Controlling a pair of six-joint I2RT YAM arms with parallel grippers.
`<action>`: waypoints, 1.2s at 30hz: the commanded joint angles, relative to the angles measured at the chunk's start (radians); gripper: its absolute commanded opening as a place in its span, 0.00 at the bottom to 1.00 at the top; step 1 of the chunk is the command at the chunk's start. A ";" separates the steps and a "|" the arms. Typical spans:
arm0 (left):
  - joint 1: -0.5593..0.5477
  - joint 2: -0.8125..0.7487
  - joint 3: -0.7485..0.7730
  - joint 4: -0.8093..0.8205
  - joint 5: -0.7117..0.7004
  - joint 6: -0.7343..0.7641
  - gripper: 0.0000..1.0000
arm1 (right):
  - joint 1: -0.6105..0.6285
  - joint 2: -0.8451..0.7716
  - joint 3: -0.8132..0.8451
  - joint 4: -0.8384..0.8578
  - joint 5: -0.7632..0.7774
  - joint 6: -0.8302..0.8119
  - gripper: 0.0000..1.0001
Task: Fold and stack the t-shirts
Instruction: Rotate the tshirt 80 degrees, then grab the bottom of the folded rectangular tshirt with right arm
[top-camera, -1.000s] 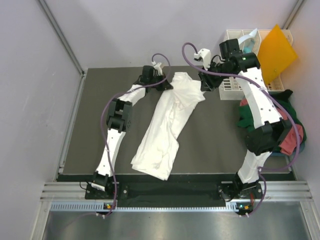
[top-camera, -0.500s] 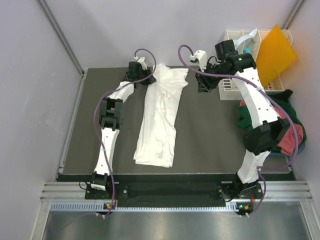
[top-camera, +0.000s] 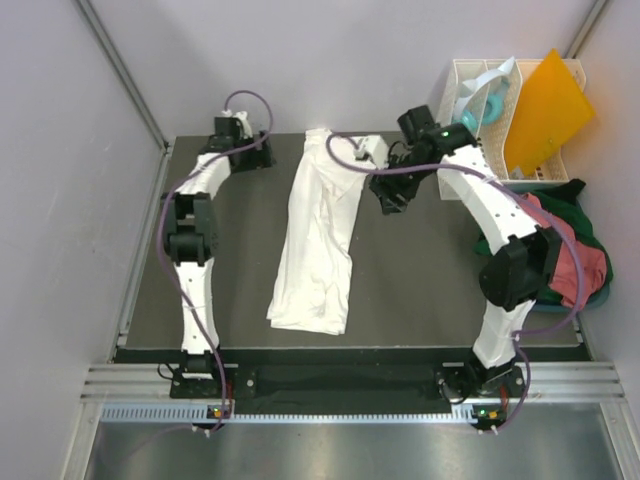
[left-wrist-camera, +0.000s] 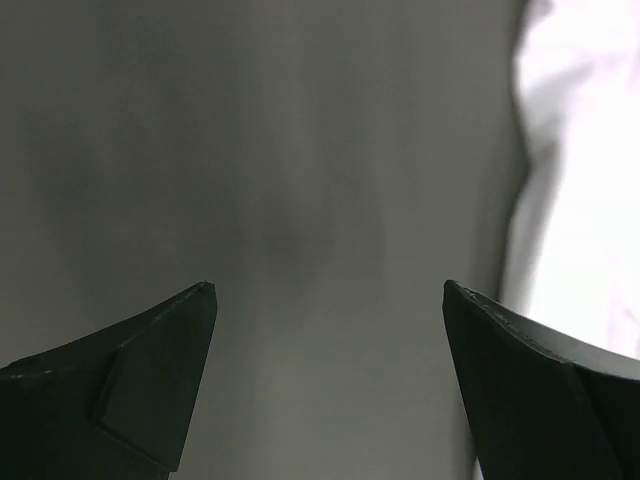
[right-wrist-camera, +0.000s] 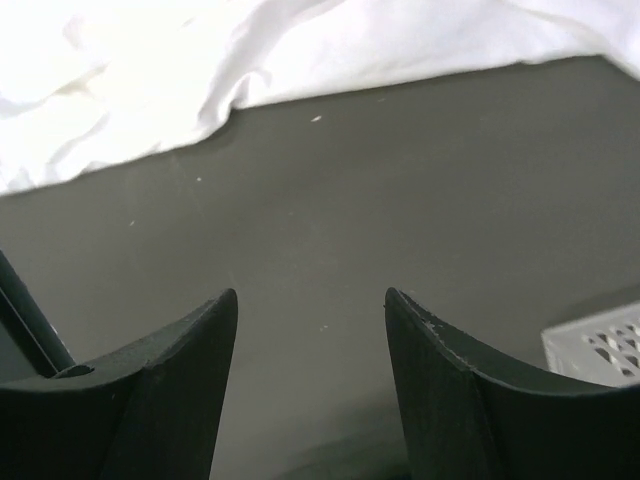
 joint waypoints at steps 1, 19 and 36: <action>0.103 -0.247 -0.054 -0.147 -0.011 0.214 0.99 | 0.151 -0.041 -0.189 0.169 0.110 -0.119 0.61; 0.488 -0.727 -0.220 -0.312 -0.099 0.507 0.99 | 0.723 -0.018 -0.474 0.557 0.221 -0.019 0.65; 0.528 -0.801 -0.199 -0.380 -0.036 0.512 0.99 | 0.779 0.132 -0.540 0.751 0.256 0.067 0.63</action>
